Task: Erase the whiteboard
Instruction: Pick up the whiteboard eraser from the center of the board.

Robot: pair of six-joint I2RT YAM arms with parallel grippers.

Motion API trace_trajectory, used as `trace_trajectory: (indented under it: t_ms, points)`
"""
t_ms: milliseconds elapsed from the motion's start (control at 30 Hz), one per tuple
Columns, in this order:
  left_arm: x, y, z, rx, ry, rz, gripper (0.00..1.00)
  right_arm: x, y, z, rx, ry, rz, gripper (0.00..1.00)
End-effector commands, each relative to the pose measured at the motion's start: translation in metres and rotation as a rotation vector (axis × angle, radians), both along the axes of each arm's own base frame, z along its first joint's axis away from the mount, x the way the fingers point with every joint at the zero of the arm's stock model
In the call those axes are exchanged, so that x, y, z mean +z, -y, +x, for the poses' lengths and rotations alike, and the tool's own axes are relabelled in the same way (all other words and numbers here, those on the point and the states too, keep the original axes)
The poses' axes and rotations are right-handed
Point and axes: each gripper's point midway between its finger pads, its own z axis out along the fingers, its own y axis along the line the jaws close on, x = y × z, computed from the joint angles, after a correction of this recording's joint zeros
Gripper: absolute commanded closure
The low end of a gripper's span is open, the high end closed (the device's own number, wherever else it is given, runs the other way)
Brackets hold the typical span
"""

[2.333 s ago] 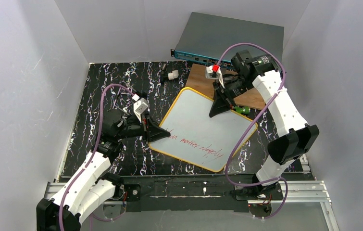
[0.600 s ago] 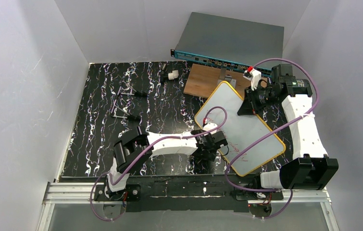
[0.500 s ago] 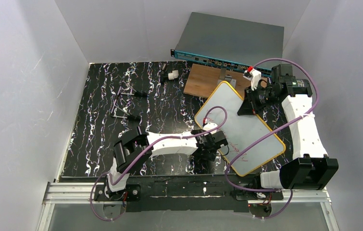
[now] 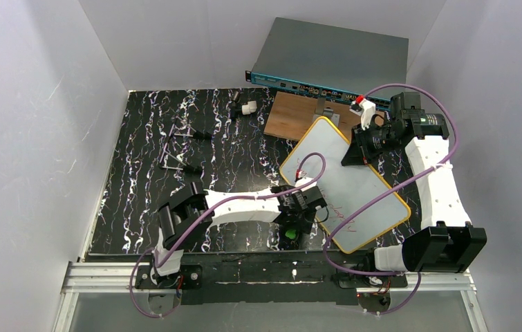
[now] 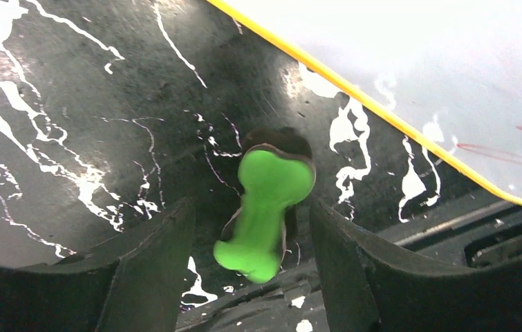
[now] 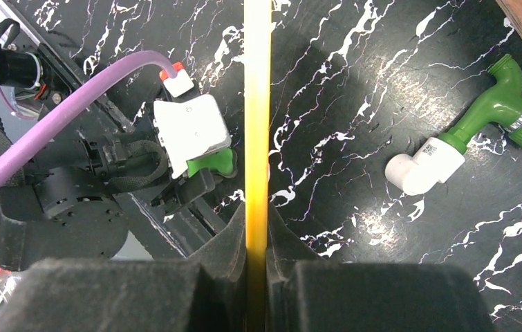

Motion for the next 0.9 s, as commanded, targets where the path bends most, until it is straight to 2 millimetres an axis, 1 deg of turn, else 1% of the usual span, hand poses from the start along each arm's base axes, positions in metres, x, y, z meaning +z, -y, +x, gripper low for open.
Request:
trace_trajectory:
  t_ms: [0,133,200,233,267,333,367,500,667,867]
  points:
    - [0.03,0.006,-0.013,-0.072,-0.031,-0.109,0.42,0.018,-0.01,0.004,0.036,0.07,0.072,0.99]
    - [0.032,0.003,-0.012,-0.085,-0.018,-0.107,0.41,0.019,-0.01,0.004,0.038,0.073,0.073,0.99]
    - [0.029,0.002,-0.013,-0.098,-0.026,-0.098,0.4,0.019,-0.011,0.003,0.04,0.072,0.075,0.99]
    - [0.027,0.004,-0.015,-0.107,-0.034,-0.098,0.4,0.019,-0.011,0.003,0.04,0.074,0.075,0.99]
    - [0.022,0.011,-0.022,-0.143,-0.076,-0.113,0.4,0.019,-0.011,0.003,0.042,0.072,0.076,0.99]
    - [0.018,0.014,-0.025,-0.16,-0.095,-0.114,0.41,0.019,-0.011,0.003,0.042,0.074,0.077,0.99]
    - [0.013,0.014,-0.025,-0.164,-0.101,-0.1,0.42,0.02,-0.011,0.003,0.042,0.074,0.077,0.99]
    - [0.003,0.011,-0.024,-0.165,-0.105,-0.062,0.47,0.02,-0.011,0.002,0.045,0.074,0.08,0.99]
    - [-0.006,0.007,-0.017,-0.151,-0.097,-0.027,0.5,0.02,-0.012,0.002,0.047,0.073,0.082,0.99]
    - [-0.01,0.01,-0.014,-0.156,-0.101,-0.024,0.56,0.02,-0.012,0.002,0.048,0.071,0.083,0.99]
